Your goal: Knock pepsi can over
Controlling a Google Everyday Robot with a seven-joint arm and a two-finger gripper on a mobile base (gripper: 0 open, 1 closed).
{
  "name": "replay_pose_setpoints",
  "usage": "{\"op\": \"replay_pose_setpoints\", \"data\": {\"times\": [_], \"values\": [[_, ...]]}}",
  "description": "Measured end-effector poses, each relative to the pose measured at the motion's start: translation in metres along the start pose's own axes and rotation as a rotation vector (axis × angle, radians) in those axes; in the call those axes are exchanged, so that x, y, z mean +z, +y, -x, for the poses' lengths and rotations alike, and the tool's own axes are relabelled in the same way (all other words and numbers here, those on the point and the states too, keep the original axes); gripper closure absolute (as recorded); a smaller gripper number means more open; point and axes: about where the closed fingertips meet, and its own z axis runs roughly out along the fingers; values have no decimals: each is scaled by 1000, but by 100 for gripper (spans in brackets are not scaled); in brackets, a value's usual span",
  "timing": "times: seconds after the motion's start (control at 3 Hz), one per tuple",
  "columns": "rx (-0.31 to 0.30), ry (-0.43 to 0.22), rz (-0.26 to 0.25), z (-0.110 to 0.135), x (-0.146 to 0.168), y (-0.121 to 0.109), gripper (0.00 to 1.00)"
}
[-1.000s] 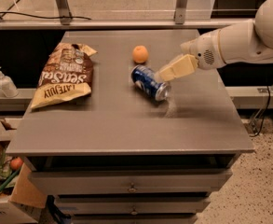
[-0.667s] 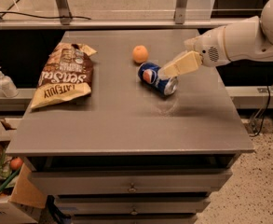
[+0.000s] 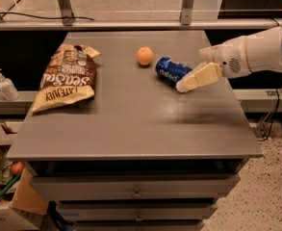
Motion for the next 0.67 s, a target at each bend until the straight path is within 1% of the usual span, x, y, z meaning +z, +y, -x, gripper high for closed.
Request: {"op": "replay_pose_setpoints", "data": {"times": [0.67], "values": [[-9, 26, -6, -28, -20, -9, 0]]}}
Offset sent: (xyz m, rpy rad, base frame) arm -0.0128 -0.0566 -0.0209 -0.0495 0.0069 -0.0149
